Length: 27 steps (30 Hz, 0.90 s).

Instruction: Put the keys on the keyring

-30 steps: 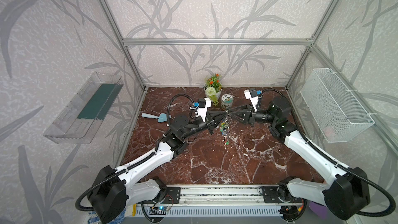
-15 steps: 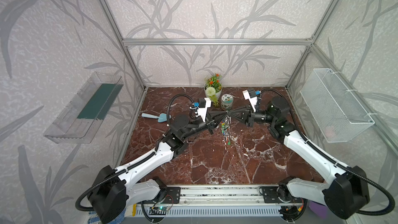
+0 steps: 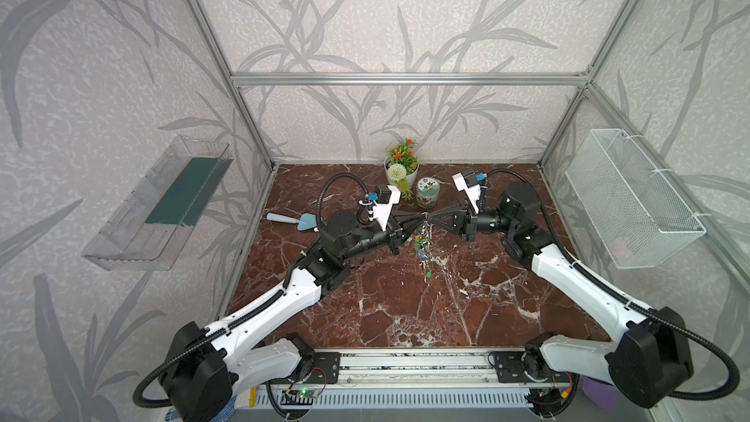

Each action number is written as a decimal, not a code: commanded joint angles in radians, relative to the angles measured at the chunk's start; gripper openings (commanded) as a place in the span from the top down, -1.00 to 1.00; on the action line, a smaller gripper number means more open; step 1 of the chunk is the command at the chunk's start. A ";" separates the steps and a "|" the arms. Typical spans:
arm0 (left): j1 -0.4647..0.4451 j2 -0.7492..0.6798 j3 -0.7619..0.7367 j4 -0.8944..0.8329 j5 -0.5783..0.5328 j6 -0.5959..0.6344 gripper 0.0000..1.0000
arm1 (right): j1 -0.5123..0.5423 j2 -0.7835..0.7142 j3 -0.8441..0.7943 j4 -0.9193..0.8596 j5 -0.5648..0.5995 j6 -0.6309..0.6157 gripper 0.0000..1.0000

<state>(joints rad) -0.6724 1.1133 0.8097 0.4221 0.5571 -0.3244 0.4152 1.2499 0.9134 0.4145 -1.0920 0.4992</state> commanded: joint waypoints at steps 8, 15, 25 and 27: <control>0.143 -0.049 0.258 -0.710 0.172 0.379 0.04 | -0.002 -0.027 0.024 -0.140 0.029 -0.197 1.00; 0.178 0.081 0.521 -1.121 0.243 0.683 -0.02 | 0.003 -0.033 0.026 -0.202 0.013 -0.300 1.00; 0.134 0.339 0.838 -1.414 0.264 0.821 0.21 | 0.025 -0.030 0.008 -0.184 -0.006 -0.315 1.00; 0.125 0.368 0.864 -1.424 0.253 0.824 0.21 | 0.029 -0.029 0.007 -0.184 -0.007 -0.315 1.00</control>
<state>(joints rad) -0.5312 1.4616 1.6230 -0.8993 0.8043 0.4263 0.4374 1.2484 0.9134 0.1879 -1.0672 0.2005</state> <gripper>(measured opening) 0.396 0.050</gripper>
